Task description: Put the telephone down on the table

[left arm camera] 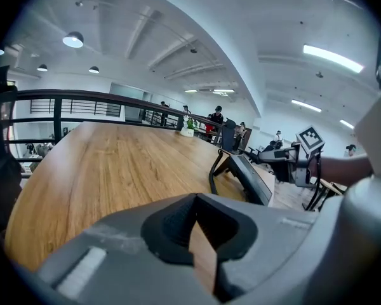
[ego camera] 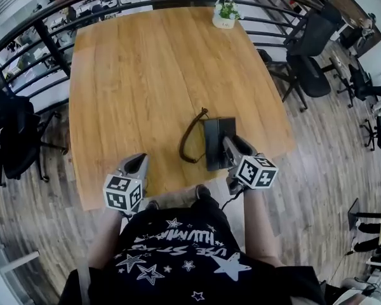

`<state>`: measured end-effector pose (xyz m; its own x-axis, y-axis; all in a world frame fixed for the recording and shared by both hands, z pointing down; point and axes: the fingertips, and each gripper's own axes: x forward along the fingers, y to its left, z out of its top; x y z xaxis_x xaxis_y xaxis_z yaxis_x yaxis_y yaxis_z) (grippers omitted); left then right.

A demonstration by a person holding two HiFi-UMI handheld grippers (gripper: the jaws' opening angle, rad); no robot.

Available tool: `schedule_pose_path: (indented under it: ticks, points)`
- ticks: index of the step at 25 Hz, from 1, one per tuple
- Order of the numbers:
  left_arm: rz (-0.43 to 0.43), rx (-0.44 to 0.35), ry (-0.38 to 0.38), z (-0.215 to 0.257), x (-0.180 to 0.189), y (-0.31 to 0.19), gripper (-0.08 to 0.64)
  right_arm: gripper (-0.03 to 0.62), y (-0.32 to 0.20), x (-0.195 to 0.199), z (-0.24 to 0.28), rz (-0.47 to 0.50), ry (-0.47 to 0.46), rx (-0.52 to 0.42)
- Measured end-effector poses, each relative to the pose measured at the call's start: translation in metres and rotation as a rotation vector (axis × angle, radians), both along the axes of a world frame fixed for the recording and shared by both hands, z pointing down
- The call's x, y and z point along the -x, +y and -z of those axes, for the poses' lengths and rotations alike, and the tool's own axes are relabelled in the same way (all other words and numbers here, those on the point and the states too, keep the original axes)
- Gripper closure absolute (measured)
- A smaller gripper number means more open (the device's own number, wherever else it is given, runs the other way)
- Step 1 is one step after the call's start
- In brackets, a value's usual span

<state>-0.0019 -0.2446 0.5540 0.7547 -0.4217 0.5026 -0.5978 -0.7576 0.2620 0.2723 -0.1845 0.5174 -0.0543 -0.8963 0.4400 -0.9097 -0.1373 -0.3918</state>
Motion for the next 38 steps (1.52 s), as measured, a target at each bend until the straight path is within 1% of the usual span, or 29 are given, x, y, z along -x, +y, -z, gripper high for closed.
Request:
schedule_pose_path:
  ticks: [3,5,9,12,15,20,24,28,34,38]
  points:
    - [-0.039,0.002,0.007,0.0,0.008,-0.002,0.558,0.48,0.006,0.013,0.004,-0.044,0.007,-0.011]
    - [-0.069,-0.003,0.016,0.003,0.019,-0.002,0.558,0.507,0.012,0.03,0.007,-0.074,0.017,-0.017]
    - [-0.128,0.005,0.031,0.008,0.045,0.006,0.558,0.59,0.037,0.064,0.01,-0.159,0.044,-0.002]
    - [-0.187,0.015,0.037,0.007,0.058,0.023,0.558,0.592,0.065,0.086,0.008,-0.209,0.034,0.004]
    - [-0.249,0.004,0.032,0.001,0.065,0.033,0.557,0.594,0.086,0.104,0.002,-0.233,0.022,0.001]
    - [-0.303,0.01,0.038,-0.005,0.07,0.052,0.558,0.594,0.108,0.127,-0.004,-0.211,0.003,-0.004]
    - [-0.315,0.014,0.038,-0.003,0.069,0.067,0.558,0.594,0.111,0.14,0.001,-0.181,0.0,-0.029]
    - [-0.329,0.009,0.026,0.003,0.07,0.082,0.558,0.594,0.115,0.166,0.011,-0.139,-0.019,-0.068]
    - [-0.353,-0.008,0.031,0.021,0.06,0.129,0.558,0.594,0.163,0.197,0.009,-0.086,-0.04,-0.053]
    - [-0.369,-0.009,0.023,0.028,0.065,0.159,0.558,0.594,0.19,0.214,0.011,-0.062,-0.04,-0.044]
